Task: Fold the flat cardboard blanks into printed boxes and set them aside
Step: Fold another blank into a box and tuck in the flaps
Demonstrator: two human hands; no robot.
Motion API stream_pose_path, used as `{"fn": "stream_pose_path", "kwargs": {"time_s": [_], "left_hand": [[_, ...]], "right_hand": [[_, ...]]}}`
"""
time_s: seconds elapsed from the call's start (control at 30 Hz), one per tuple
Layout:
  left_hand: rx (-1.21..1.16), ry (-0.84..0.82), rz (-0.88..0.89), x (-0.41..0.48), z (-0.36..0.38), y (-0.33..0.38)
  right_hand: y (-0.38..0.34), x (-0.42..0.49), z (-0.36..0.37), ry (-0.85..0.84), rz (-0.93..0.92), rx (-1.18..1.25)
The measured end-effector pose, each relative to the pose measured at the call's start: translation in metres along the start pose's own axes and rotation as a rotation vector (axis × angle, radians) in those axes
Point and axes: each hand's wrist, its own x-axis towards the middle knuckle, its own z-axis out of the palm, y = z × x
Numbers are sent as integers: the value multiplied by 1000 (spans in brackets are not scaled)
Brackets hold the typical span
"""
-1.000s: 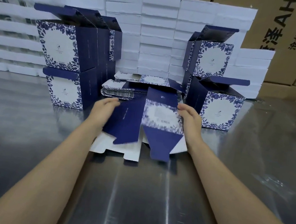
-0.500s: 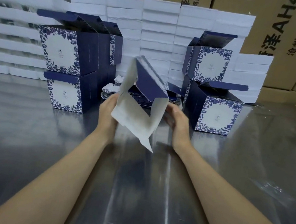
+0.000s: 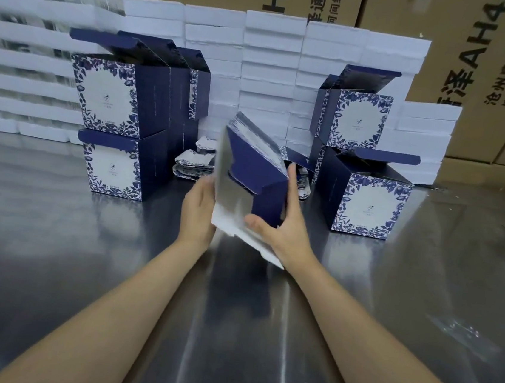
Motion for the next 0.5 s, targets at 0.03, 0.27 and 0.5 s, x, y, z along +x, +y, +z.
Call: {"fn": "stream_pose_path", "kwargs": {"time_s": [0.03, 0.27, 0.5], "left_hand": [[44, -12, 10, -3, 0, 0], [17, -305, -83, -5, 1, 3], [-57, -117, -72, -2, 5, 2]], "right_hand": [[2, 2, -2, 48, 11, -20], [3, 6, -7, 321, 50, -45], [3, 8, -8, 476, -36, 174]]}}
